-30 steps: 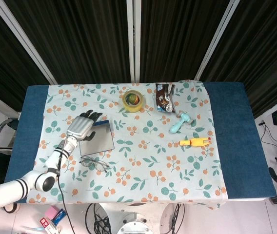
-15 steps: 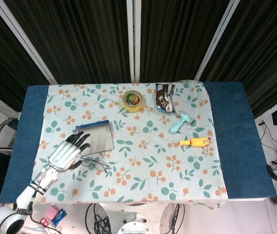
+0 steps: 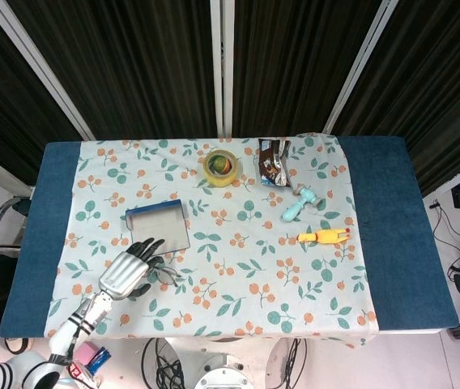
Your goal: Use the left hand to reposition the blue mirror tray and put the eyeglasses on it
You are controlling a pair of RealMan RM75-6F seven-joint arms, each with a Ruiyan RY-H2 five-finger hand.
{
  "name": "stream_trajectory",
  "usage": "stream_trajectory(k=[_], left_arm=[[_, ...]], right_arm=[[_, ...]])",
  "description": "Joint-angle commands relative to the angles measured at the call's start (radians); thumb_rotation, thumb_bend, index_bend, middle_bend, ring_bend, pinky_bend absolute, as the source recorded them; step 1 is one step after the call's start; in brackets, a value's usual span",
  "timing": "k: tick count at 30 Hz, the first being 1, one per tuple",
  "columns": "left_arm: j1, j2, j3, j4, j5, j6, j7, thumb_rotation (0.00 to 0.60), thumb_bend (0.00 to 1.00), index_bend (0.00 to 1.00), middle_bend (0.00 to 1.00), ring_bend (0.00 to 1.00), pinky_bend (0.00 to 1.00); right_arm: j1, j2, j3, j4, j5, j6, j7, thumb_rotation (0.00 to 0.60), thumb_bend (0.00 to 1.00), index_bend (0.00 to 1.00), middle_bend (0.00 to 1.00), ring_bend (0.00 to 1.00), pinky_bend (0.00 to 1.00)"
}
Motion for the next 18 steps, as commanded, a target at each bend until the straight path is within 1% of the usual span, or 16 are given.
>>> stream_trajectory(k=[1, 7, 13, 18], left_arm=[[-0.01, -0.019, -0.017, 0.028, -0.015, -0.026, -0.011, 0.6, 0.26, 0.29, 0.0, 0.04, 0.18], [-0.02, -0.036, -0.034, 0.056, -0.03, -0.052, 0.0, 0.6, 0.26, 0.38, 0.0, 0.04, 0.17], [-0.025, -0.052, -0.046, 0.076, -0.039, -0.07, -0.015, 0.6, 0.26, 0.43, 0.0, 0.04, 0.17], [-0.028, -0.067, -0.056, 0.093, -0.045, -0.08, -0.033, 0.6, 0.27, 0.45, 0.0, 0.04, 0.17]], right_arm=[[0.004, -0.001, -0.003, -0.004, 0.0, -0.01, -0.006, 0.6, 0.19, 0.0, 0.0, 0.0, 0.0], [0.01, 0.001, -0.003, -0.012, 0.001, -0.021, -0.02, 0.6, 0.19, 0.0, 0.0, 0.0, 0.0], [0.012, 0.003, -0.002, -0.011, 0.009, -0.03, -0.019, 0.6, 0.19, 0.0, 0.0, 0.0, 0.0], [0.012, 0.002, -0.004, -0.009, 0.011, -0.034, -0.017, 0.6, 0.19, 0.0, 0.0, 0.0, 0.0]])
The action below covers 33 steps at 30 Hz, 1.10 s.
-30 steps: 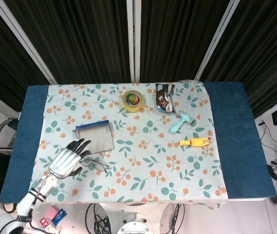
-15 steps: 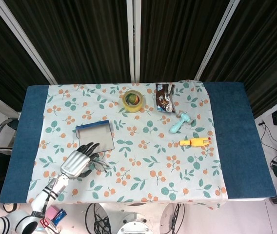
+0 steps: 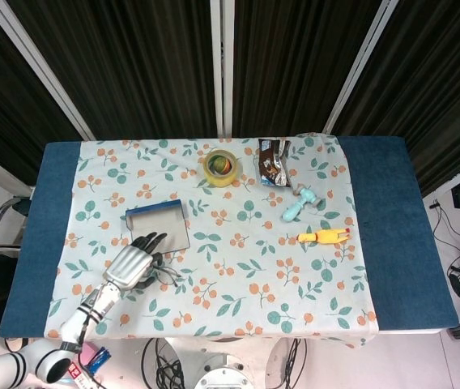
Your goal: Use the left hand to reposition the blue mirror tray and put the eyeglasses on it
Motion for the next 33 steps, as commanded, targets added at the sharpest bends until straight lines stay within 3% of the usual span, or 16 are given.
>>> stream_trajectory(k=[1, 16, 26, 33], left_arm=[[-0.003, -0.004, -0.004, 0.003, 0.0, -0.006, -0.006, 0.6, 0.27, 0.45, 0.0, 0.04, 0.17], [-0.012, -0.008, -0.028, 0.004, -0.038, -0.032, 0.015, 0.6, 0.38, 0.6, 0.03, 0.04, 0.17], [-0.001, -0.013, -0.041, -0.003, -0.032, 0.0, -0.012, 0.6, 0.44, 0.63, 0.07, 0.04, 0.17], [-0.032, 0.004, -0.116, -0.052, -0.08, 0.001, 0.019, 0.6, 0.45, 0.63, 0.08, 0.04, 0.17]], right_arm=[[0.0, 0.0, -0.001, 0.0, 0.001, -0.002, 0.001, 0.6, 0.19, 0.0, 0.0, 0.0, 0.0], [-0.005, 0.012, -0.007, -0.007, 0.004, -0.009, 0.005, 0.6, 0.19, 0.0, 0.0, 0.0, 0.0], [-0.006, 0.006, -0.008, -0.003, 0.004, -0.009, 0.004, 0.6, 0.19, 0.0, 0.0, 0.0, 0.0], [-0.002, 0.003, -0.006, -0.002, 0.005, -0.012, 0.0, 0.6, 0.19, 0.0, 0.0, 0.0, 0.0]])
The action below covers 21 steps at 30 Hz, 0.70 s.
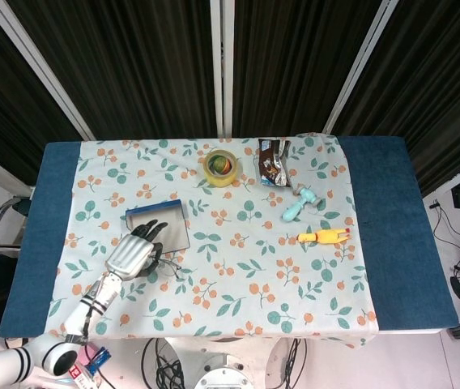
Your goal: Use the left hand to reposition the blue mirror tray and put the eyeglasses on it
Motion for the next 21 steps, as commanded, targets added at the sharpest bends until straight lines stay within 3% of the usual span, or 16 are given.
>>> stream_trajectory(k=[1, 10, 16, 21], left_arm=[[-0.029, -0.004, -0.057, -0.025, -0.074, -0.025, 0.056, 0.6, 0.46, 0.63, 0.08, 0.04, 0.17], [-0.141, -0.111, -0.209, 0.015, -0.469, -0.083, 0.389, 0.6, 0.48, 0.62, 0.06, 0.04, 0.16], [-0.219, -0.166, -0.278, 0.027, -0.74, -0.028, 0.578, 0.6, 0.52, 0.61, 0.06, 0.04, 0.16], [-0.259, -0.203, -0.31, 0.048, -0.85, 0.03, 0.635, 0.6, 0.55, 0.61, 0.06, 0.04, 0.16]], right_arm=[[0.002, -0.006, 0.001, 0.002, -0.002, 0.0, 0.0, 0.6, 0.19, 0.0, 0.0, 0.0, 0.0], [0.0, -0.018, 0.008, 0.019, -0.002, 0.014, 0.016, 0.6, 0.19, 0.0, 0.0, 0.0, 0.0], [-0.005, -0.008, 0.012, 0.025, 0.004, 0.019, 0.038, 0.6, 0.19, 0.0, 0.0, 0.0, 0.0], [-0.005, -0.006, 0.014, 0.033, 0.007, 0.014, 0.052, 0.6, 0.19, 0.0, 0.0, 0.0, 0.0]])
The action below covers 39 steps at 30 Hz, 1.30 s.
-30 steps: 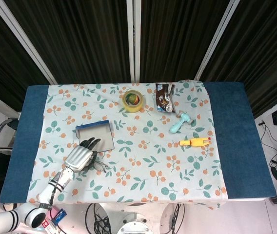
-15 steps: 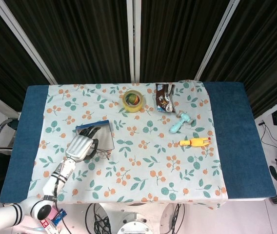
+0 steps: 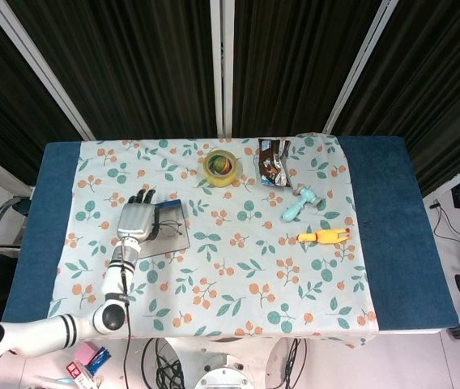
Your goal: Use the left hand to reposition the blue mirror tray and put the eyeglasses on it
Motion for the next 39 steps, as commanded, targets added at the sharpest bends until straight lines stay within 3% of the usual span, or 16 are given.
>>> stream_trajectory(k=[1, 13, 20, 26, 33, 39], left_arm=[[-0.053, -0.048, -0.047, 0.032, -0.1, 0.053, 0.064, 0.6, 0.55, 0.61, 0.06, 0.04, 0.16], [-0.086, -0.084, -0.076, 0.139, -0.22, 0.055, 0.066, 0.6, 0.57, 0.6, 0.06, 0.04, 0.16], [-0.083, -0.092, -0.068, 0.152, -0.222, 0.041, 0.029, 0.6, 0.57, 0.59, 0.06, 0.04, 0.16], [-0.08, -0.101, -0.052, 0.181, -0.202, 0.027, 0.0, 0.6, 0.56, 0.53, 0.05, 0.04, 0.16], [-0.075, -0.09, -0.029, 0.174, -0.164, 0.02, -0.019, 0.6, 0.54, 0.39, 0.0, 0.04, 0.16], [-0.073, -0.083, -0.013, 0.166, -0.141, 0.018, -0.025, 0.6, 0.53, 0.18, 0.0, 0.04, 0.16]], right_arm=[[0.0, 0.001, 0.0, 0.003, -0.001, -0.002, 0.006, 0.6, 0.19, 0.0, 0.0, 0.0, 0.0], [-0.003, 0.012, 0.001, -0.002, 0.0, 0.001, 0.01, 0.6, 0.19, 0.0, 0.0, 0.0, 0.0], [0.001, 0.009, -0.002, -0.013, -0.007, -0.003, -0.008, 0.6, 0.19, 0.0, 0.0, 0.0, 0.0], [-0.002, 0.011, 0.0, -0.019, -0.001, 0.0, -0.011, 0.6, 0.19, 0.0, 0.0, 0.0, 0.0], [0.0, 0.01, -0.002, -0.017, 0.002, -0.009, -0.011, 0.6, 0.19, 0.0, 0.0, 0.0, 0.0], [-0.002, 0.009, -0.002, -0.014, 0.003, -0.008, -0.011, 0.6, 0.19, 0.0, 0.0, 0.0, 0.0]])
